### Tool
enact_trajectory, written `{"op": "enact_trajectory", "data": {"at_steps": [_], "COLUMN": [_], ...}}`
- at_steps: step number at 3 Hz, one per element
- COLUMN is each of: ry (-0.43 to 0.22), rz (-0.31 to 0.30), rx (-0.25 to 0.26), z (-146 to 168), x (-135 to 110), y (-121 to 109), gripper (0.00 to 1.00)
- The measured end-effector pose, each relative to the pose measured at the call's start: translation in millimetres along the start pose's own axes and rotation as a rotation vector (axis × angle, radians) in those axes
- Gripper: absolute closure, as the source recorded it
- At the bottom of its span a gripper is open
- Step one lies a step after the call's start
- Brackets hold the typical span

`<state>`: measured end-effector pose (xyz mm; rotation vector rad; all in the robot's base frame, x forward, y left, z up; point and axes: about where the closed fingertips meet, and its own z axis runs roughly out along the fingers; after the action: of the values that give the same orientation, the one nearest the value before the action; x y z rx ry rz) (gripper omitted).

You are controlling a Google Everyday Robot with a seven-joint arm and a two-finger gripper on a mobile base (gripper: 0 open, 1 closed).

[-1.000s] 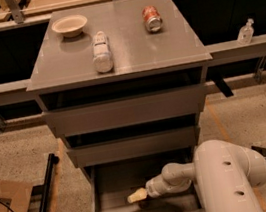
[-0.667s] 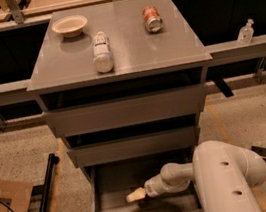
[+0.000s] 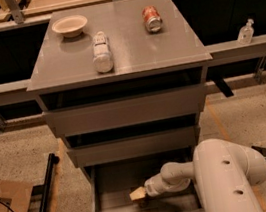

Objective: Pick orange can from bottom drawer and place on counter

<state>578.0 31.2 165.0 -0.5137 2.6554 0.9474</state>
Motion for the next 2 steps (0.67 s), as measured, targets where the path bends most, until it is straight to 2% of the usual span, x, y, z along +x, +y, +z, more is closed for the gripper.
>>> {"op": "enact_trajectory", "data": {"at_steps": [1,2], "ry": [0.001,0.016], "rz": [-0.002,-0.025], "rx": [-0.003,-0.043], "z": [-5,-64], "x": [-2,-20], "y": [2,25], "gripper": [1.00,1.00]}}
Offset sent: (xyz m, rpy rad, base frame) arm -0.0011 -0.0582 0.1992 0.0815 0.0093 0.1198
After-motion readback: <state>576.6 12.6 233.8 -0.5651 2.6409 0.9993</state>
